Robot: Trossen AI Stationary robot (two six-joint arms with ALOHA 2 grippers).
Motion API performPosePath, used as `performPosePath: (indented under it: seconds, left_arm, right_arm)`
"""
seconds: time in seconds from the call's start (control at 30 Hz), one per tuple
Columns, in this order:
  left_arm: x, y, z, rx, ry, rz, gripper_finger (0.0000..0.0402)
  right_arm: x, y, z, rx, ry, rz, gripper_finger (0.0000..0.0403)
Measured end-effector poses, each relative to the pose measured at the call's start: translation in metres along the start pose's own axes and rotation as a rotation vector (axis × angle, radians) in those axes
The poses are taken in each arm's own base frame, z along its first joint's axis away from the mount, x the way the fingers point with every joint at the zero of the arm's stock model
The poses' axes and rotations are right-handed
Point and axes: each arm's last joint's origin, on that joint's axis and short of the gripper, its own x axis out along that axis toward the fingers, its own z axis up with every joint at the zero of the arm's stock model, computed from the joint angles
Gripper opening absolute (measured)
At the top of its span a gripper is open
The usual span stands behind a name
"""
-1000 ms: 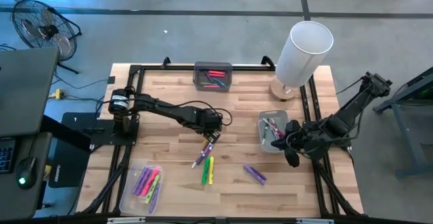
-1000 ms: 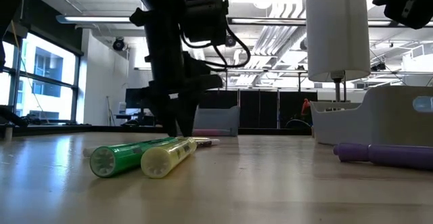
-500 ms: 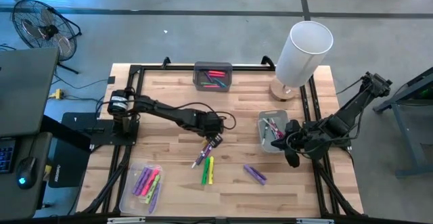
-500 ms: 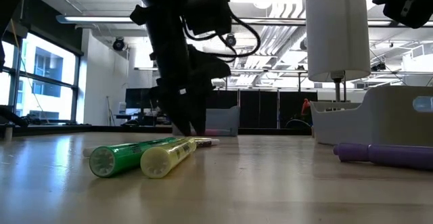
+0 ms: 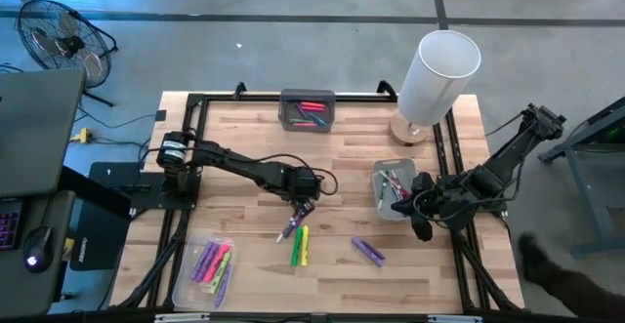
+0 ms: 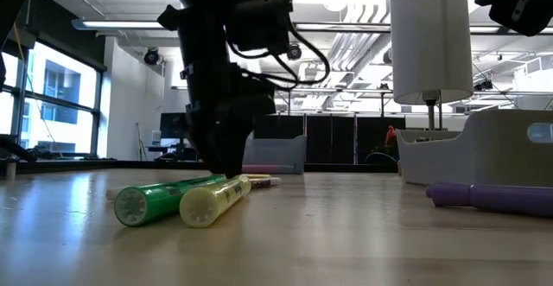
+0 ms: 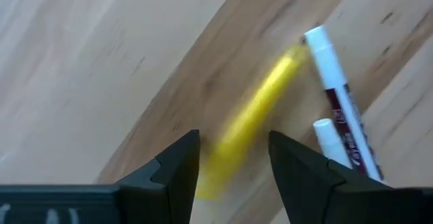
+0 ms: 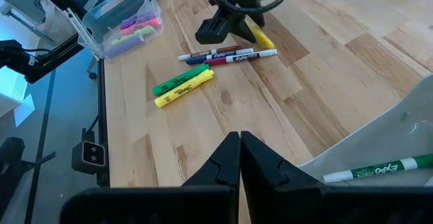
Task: Pick & Place Markers
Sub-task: Put the yellow pen into the black bin
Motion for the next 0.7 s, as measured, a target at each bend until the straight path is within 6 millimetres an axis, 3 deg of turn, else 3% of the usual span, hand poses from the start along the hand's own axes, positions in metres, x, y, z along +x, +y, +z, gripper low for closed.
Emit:
performPosePath:
  seconds: [0.27,0.5,0.7]
  left_arm:
    - [0.008,-0.001,-0.001,0.000,0.023,0.019,0.0154]
    - [0.011,0.007,0.005,-0.019,0.047,-0.002,0.0026]
    - [0.009,0.022,0.023,-0.023,0.130,-0.092,0.0038]
  right_arm:
    - [0.000,0.000,0.000,-0.008,-0.005,-0.002,0.0000]
    - [0.000,0.000,0.002,-0.014,-0.046,-0.024,0.0000]
    - [0.000,-0.001,0.003,0.020,-0.086,-0.042,0.0000]
